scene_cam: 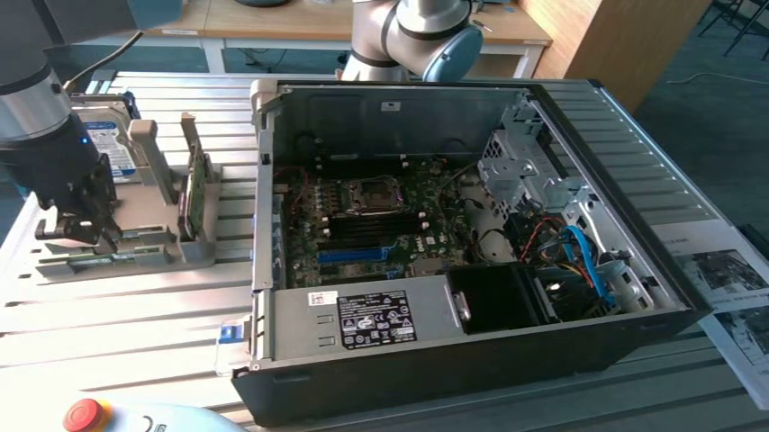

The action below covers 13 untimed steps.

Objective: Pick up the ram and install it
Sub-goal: 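Pick up the ram and move it above insertion slot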

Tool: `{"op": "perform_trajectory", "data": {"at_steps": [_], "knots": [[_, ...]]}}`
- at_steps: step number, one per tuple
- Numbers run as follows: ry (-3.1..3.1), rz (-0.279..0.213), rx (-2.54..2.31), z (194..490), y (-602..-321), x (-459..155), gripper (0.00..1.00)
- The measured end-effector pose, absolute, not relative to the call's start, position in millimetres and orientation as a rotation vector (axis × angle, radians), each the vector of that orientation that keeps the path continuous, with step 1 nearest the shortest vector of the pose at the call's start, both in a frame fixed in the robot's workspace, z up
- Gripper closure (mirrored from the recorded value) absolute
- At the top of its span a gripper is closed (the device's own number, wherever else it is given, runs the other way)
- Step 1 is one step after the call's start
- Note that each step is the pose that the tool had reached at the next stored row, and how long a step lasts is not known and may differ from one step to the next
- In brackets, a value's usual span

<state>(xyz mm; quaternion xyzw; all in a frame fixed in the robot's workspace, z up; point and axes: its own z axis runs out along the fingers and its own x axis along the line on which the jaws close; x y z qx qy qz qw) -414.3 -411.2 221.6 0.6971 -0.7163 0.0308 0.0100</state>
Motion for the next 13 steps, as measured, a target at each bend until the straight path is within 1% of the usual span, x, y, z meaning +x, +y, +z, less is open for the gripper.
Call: {"op": "perform_trajectory", "data": {"at_steps": [13], "knots": [[-2.236,0.096,2.176,210,-411,-414,0.7]]}}
